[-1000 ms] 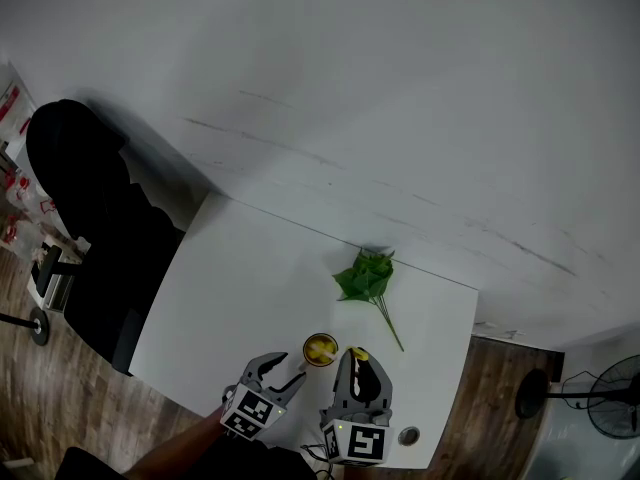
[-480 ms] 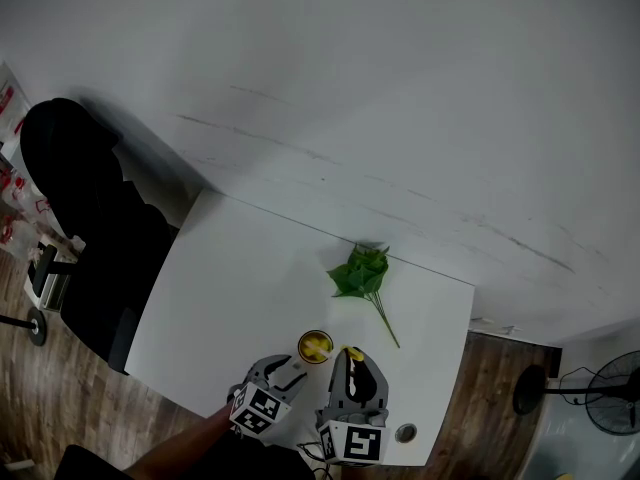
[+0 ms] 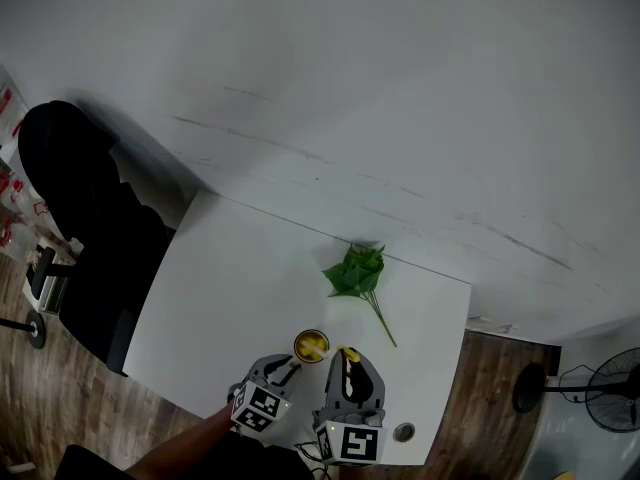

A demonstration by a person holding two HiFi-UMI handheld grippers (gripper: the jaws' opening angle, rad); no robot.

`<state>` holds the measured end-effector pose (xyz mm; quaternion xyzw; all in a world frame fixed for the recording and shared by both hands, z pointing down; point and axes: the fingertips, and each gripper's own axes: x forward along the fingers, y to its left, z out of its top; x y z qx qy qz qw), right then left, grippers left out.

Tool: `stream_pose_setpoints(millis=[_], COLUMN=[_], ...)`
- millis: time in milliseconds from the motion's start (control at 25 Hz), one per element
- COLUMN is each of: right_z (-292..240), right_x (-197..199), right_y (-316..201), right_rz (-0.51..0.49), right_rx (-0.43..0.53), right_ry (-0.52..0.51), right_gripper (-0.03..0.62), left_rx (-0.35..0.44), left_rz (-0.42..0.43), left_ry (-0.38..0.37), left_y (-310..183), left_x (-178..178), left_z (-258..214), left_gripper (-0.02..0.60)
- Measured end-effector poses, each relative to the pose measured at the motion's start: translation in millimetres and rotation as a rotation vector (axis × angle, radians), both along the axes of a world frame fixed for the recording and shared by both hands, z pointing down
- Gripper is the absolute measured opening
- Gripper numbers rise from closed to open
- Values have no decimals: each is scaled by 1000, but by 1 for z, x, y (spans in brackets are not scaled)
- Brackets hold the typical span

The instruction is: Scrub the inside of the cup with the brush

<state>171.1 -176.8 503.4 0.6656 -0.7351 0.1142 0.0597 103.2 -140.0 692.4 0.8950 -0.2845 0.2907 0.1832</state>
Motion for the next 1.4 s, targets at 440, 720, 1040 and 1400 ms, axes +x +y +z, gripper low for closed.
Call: stream_pose_setpoints(millis=[440,720,1040,1400], right_z=[-7,-31,-48,-18], right_x=[3,13,12,14], right_y=[1,-11,-25,-35], right_rz=[0,13,-1,3], right_rx=[19,70,110,20], right_ry=[12,15,18,3], right_gripper=[66,67,67,67], left_rx=[-4,-8,-3,1], left_rz=[-2,-8,-17,-16], left_ry=[5,4,5,6], left_y=[2,3,2,2], left_x=[3,2,2,3], left_z=[1,0,-1,0], left_gripper=[74,73,73,72])
